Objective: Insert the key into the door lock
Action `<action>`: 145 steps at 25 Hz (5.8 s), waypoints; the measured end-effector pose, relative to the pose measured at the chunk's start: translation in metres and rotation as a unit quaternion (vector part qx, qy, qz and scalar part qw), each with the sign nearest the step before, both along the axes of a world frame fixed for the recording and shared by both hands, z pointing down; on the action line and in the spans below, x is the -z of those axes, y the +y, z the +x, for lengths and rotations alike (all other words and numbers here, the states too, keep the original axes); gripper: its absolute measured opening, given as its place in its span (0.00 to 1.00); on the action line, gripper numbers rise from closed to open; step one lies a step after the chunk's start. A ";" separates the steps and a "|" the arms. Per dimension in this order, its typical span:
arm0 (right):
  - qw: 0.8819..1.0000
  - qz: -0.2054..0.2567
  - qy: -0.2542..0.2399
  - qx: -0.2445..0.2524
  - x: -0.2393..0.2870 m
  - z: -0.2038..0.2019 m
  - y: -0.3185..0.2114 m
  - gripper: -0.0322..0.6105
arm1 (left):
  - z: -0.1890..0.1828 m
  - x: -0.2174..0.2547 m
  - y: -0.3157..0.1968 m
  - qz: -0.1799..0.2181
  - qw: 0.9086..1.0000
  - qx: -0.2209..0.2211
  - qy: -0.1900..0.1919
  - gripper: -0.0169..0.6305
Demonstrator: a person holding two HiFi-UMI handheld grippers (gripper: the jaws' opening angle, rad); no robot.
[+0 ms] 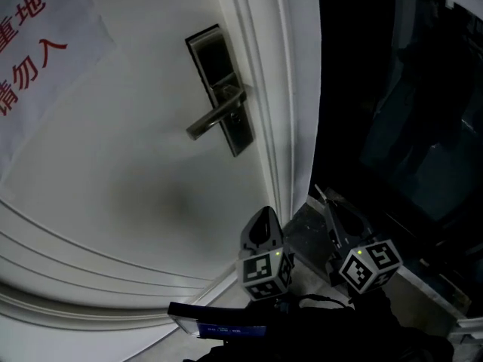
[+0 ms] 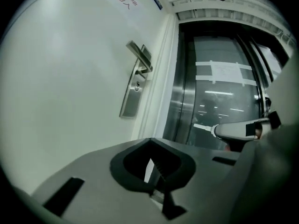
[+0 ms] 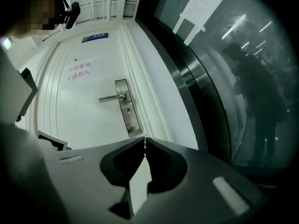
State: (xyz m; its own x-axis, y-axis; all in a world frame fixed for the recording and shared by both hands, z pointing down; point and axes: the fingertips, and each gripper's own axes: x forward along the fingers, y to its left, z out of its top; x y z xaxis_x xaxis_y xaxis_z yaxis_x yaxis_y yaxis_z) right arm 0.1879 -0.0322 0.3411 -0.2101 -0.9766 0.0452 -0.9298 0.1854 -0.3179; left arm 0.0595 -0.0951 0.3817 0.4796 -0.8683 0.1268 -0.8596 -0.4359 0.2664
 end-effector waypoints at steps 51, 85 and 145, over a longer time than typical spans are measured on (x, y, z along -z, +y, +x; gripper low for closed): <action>0.736 0.231 0.632 0.077 0.089 -0.102 -0.175 0.07 | -0.111 0.036 -0.089 0.050 0.983 0.174 -0.001 0.03; 0.616 0.244 0.748 0.047 0.086 -0.117 -0.186 0.07 | -0.093 0.060 -0.102 0.078 0.987 0.141 -0.022 0.03; 0.604 0.242 0.758 0.045 0.086 -0.122 -0.195 0.07 | -0.087 0.056 -0.107 0.075 0.990 0.118 -0.023 0.03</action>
